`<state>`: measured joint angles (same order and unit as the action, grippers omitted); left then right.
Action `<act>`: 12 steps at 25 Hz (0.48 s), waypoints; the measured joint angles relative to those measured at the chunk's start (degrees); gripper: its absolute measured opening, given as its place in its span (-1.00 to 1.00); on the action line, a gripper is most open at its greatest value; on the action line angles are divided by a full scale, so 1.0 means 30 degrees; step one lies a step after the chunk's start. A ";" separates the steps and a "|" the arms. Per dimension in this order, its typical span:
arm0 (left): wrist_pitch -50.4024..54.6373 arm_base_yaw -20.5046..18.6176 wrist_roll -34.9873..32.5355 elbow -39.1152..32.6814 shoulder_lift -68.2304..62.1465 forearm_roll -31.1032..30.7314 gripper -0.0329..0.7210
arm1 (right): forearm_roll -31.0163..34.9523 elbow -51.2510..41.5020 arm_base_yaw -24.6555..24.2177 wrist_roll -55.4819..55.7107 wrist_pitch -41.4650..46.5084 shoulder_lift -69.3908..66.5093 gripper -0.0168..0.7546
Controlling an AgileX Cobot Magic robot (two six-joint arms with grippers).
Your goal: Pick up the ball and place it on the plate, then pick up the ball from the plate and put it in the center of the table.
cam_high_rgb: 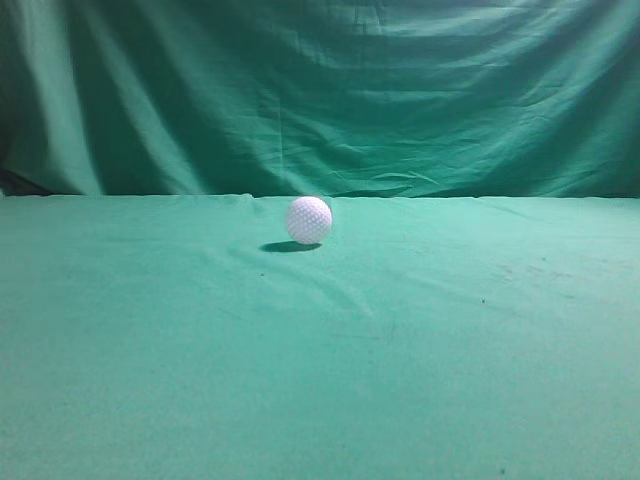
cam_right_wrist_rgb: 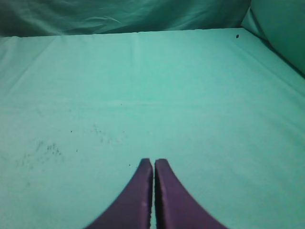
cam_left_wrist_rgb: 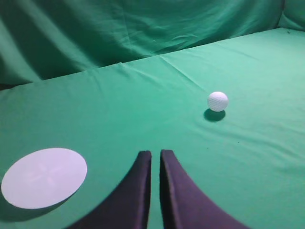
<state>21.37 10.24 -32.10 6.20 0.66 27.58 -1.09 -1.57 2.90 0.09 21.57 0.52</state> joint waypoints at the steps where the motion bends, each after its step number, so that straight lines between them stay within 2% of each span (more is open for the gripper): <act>1: 0.0179 -0.0282 0.0000 -0.0068 0.0000 0.0000 -0.75 | 0.0000 0.0000 0.0000 0.0000 0.0000 0.0000 -0.96; 5: 0.0260 -0.1002 0.0000 -0.1235 0.0000 0.0211 -0.75 | 0.0000 0.0000 0.0000 0.0000 0.0000 0.0000 -0.96; 12: -0.0797 -0.1088 0.0165 -0.2490 0.0000 0.1222 -0.75 | 0.0027 0.0000 0.0000 0.0000 0.0000 0.0000 -0.96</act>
<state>18.98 6.98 -31.61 -1.27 0.66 31.25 -1.01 -1.57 2.90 0.09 21.57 0.52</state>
